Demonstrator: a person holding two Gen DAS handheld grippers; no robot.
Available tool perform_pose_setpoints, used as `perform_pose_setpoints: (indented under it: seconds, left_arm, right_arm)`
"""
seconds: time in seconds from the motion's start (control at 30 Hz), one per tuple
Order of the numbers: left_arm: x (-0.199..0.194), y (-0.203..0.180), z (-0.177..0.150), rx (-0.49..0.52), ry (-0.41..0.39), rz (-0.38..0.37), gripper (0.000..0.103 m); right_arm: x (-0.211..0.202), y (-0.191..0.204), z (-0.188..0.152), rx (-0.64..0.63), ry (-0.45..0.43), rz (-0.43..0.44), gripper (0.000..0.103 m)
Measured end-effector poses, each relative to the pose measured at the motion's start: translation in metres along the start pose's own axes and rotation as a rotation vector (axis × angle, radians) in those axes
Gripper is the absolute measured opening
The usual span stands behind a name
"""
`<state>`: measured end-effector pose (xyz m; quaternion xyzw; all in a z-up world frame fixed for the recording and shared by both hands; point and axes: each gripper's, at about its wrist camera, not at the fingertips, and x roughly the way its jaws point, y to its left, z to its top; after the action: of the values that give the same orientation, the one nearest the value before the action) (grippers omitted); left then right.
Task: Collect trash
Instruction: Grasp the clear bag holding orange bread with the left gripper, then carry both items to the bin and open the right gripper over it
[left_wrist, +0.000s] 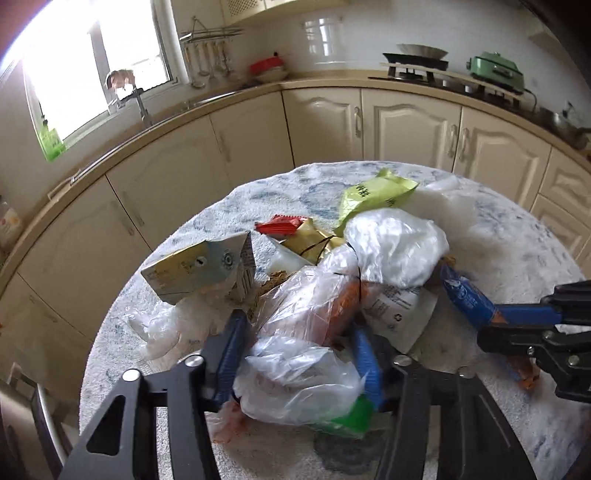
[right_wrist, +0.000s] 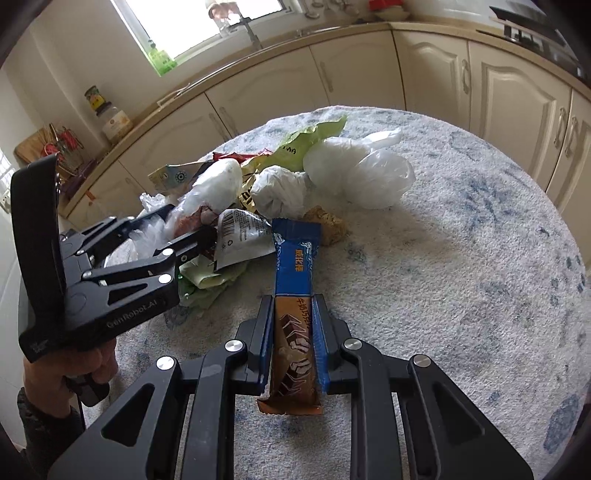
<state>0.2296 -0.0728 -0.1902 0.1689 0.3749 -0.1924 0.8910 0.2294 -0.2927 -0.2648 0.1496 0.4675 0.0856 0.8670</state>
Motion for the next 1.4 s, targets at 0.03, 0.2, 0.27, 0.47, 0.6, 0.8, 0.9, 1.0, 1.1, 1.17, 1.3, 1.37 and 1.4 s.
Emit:
perform_pose_setpoints:
  seconds: [0.03,0.2,0.27,0.47,0.6,0.8,0.9,1.0,1.1,1.17,1.3,1.37,1.4]
  left_arm:
    - [-0.001,0.000,-0.001,-0.011,0.000,-0.008,0.042]
    - [-0.021,0.014,-0.009,-0.154,-0.031,-0.034,0.033]
    - [-0.037,0.014,-0.015,-0.191,-0.062,-0.044,0.029]
    - [-0.089,0.003,-0.034,-0.252,-0.152,-0.050,0.022]
    - [-0.110,0.000,-0.048,-0.292,-0.183,-0.064,0.019]
    - [-0.134,-0.017,-0.050,-0.289,-0.241,-0.093,0.019]
    - [-0.147,-0.030,-0.048,-0.276,-0.273,-0.120,0.019]
    - [-0.161,-0.045,-0.044,-0.256,-0.308,-0.159,0.019]
    - [-0.171,-0.064,-0.035,-0.236,-0.336,-0.221,0.019]
    - [-0.174,-0.081,-0.027,-0.215,-0.347,-0.258,0.019]
    - [-0.173,-0.120,-0.005,-0.178,-0.350,-0.366,0.019]
    - [-0.168,-0.144,0.006,-0.153,-0.344,-0.426,0.019]
    - [-0.164,-0.157,0.012,-0.142,-0.335,-0.455,0.019]
  right_arm:
    - [-0.002,-0.001,0.000,0.003,-0.005,0.000,0.019]
    - [-0.020,-0.002,-0.005,0.002,-0.038,0.010,0.019]
    - [-0.030,-0.002,-0.006,0.003,-0.057,0.023,0.019]
    - [-0.064,-0.007,-0.013,0.004,-0.121,0.063,0.019]
    - [-0.085,-0.010,-0.017,0.003,-0.154,0.075,0.019]
    - [-0.115,-0.020,-0.024,0.007,-0.203,0.073,0.019]
    - [-0.129,-0.028,-0.029,0.018,-0.227,0.066,0.019]
    - [-0.148,-0.039,-0.032,0.033,-0.261,0.054,0.019]
    - [-0.169,-0.055,-0.035,0.056,-0.299,0.028,0.019]
    - [-0.184,-0.070,-0.038,0.080,-0.325,0.012,0.019]
    - [-0.212,-0.105,-0.047,0.126,-0.370,-0.047,0.019]
    - [-0.225,-0.128,-0.053,0.157,-0.386,-0.086,0.019]
    - [-0.232,-0.141,-0.057,0.177,-0.394,-0.113,0.019]
